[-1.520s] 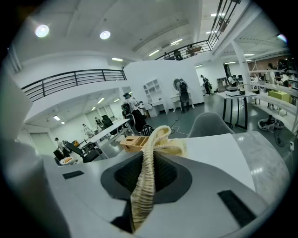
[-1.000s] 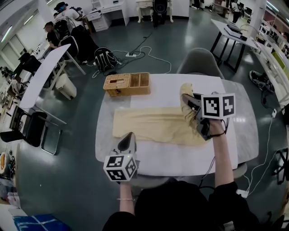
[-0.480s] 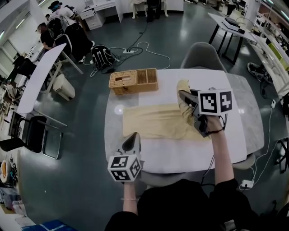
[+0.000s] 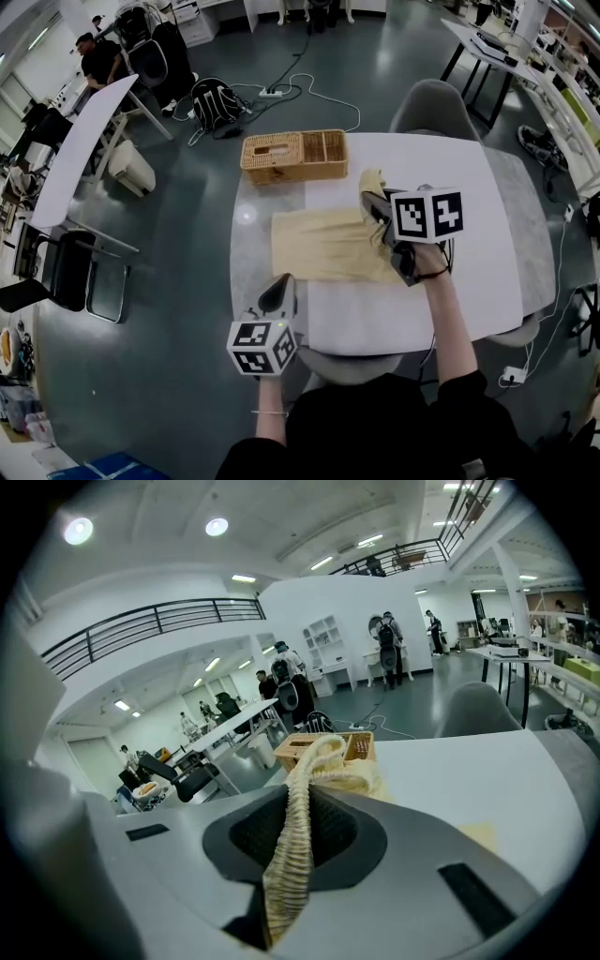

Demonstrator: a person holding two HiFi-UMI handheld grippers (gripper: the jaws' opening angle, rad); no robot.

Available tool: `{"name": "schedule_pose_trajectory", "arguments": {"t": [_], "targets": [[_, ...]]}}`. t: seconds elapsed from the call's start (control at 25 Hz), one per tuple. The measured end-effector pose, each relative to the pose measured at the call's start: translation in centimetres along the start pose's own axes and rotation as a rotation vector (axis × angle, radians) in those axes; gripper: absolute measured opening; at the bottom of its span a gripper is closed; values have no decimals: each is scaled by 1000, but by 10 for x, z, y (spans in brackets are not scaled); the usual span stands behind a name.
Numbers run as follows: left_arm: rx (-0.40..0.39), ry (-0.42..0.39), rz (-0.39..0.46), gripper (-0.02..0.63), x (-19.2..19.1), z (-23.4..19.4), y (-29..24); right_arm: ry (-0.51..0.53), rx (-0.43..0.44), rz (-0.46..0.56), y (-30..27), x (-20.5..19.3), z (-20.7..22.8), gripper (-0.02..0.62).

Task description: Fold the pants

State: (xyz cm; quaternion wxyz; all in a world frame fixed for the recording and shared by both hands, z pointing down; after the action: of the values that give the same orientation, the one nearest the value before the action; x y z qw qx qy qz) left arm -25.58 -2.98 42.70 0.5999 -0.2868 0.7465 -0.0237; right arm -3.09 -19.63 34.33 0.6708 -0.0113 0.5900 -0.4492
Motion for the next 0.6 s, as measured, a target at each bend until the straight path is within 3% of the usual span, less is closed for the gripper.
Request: {"name": "schedule_pose_trajectory", "arguments": {"t": [0.6], "targets": [[-18,42,-46,8,-17,-36,-9,69,-121,-199,-96,-42,-25,49]]}}
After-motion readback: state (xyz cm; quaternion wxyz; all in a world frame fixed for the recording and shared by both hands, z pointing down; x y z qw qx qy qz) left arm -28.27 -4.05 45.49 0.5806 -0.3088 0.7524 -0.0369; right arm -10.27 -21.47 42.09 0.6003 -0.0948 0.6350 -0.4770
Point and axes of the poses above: the fingertips, and each gripper's own axes: y backward along the fingers, z to its right, x out of its top, the point moved 8 cm from there along y, backward along the fingers, and after that the axes turned 2 degrees about -x, right-handed, at the moved point
